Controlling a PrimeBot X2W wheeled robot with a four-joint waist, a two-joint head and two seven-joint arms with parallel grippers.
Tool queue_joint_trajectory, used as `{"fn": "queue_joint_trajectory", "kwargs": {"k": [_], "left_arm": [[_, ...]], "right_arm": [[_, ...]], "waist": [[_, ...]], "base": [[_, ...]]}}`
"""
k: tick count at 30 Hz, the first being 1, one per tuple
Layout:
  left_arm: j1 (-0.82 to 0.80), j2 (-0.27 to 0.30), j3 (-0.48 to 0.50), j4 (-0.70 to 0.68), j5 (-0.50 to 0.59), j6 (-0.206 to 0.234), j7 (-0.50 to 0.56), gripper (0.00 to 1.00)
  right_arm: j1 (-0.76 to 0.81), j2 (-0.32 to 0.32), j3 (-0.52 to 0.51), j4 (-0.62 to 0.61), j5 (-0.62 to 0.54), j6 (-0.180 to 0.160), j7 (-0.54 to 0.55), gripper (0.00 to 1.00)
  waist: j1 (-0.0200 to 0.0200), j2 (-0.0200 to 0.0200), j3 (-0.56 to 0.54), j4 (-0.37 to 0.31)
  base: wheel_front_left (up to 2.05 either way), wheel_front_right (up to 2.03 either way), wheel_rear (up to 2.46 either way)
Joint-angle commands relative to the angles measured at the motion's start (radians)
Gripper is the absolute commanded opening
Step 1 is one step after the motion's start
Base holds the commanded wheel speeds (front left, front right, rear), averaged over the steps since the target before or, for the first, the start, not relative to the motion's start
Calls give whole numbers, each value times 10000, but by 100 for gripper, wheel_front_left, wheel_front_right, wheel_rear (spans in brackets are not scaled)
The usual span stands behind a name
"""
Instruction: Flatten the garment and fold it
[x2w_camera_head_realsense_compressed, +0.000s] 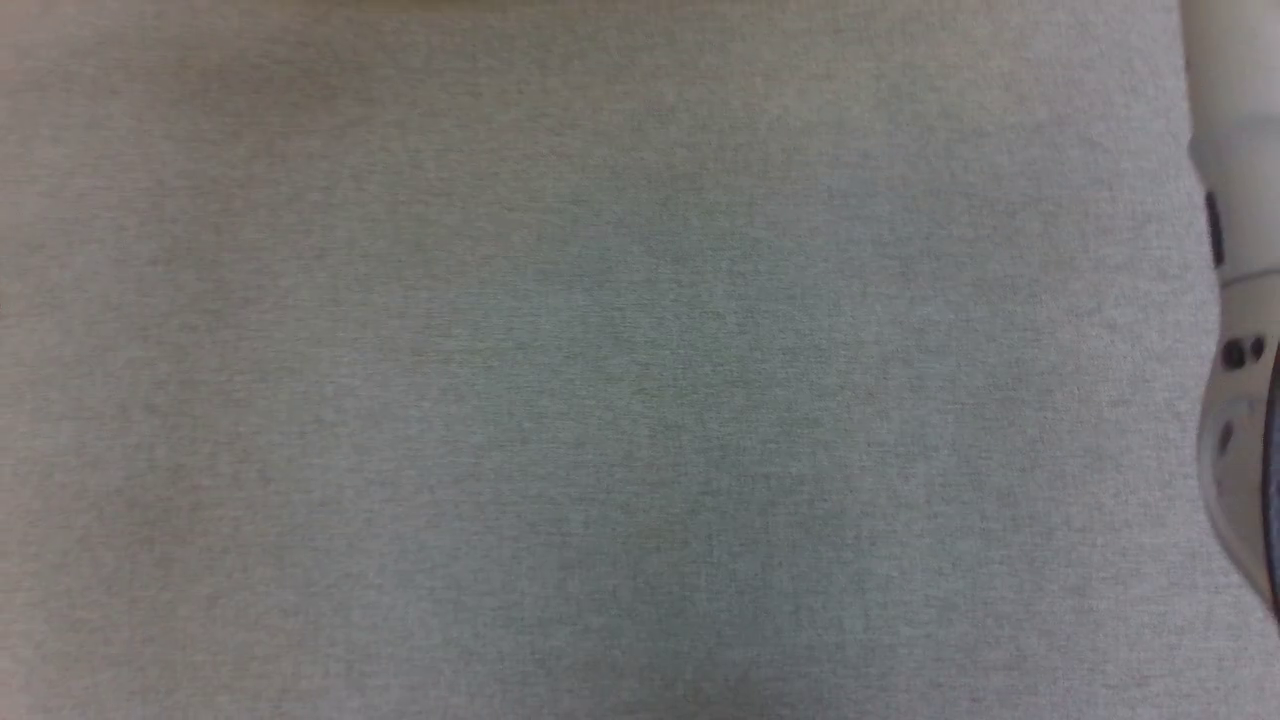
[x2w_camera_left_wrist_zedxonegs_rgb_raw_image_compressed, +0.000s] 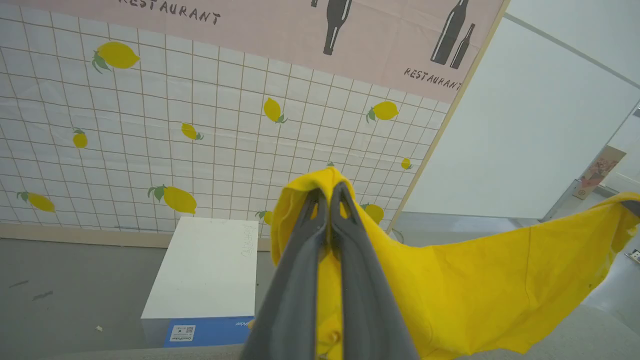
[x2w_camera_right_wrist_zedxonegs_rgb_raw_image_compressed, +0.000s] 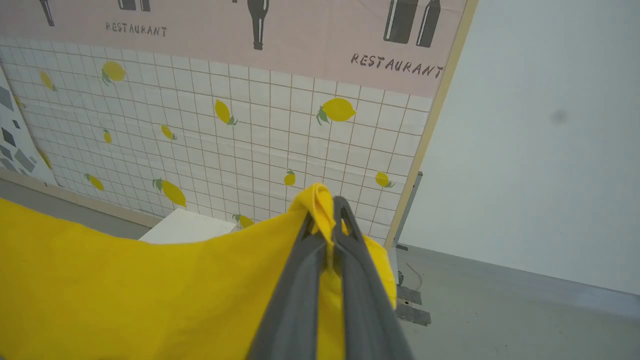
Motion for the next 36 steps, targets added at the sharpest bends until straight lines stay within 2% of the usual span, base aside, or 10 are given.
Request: {"fn": "queue_joint_trajectory", "kwargs": {"k": [1,7,16,22,25,30,33,36], "left_arm": [[533,322,8,-380,-375,-68,41,0],[2778,1035,342,-1842,-1592,-13,178,0],[6508,1682,1190,-4359,-2402,1096,-446,0],[9129,2016,1217,-6129,-2360,1683,-813,0],[10290,2526,773,-6883,-1577,1799,-870,0],[11825,2799,-64,-7957,-1035,1968,-718,0],[12721,2833,-418,-8431,-1187,2172,-548,0],[13618,2813,-468,-8677,-1413,2573,-669,0]], "right_arm": [[413,-6,16,-368,321,-15,130,0],[2582,-6,-101,-2640,1061,-15,1258,0],[7715,-6,-221,-8297,2972,-15,3717,0],[10808,-6,-253,-11134,4113,-15,4789,0],[12044,-6,-413,-12042,4599,-15,5071,0],[13999,-6,-809,-12987,4959,-15,5417,0],[15134,-6,-873,-13343,5289,-15,5689,0],[16117,-6,-881,-13678,5651,-15,5905,0]], "waist": [[-1,0,-229,199],[-1,0,-732,294],[-1,0,-1512,159],[-1,0,-2178,-28],[-1,0,-2462,-60],[-1,0,-2931,-2],[-1,0,-3257,19],[-1,0,-3484,-6]], "base": [[0,0,0],[0,0,0],[0,0,0],[0,0,0],[0,0,0],[0,0,0],[0,0,0],[0,0,0]]}}
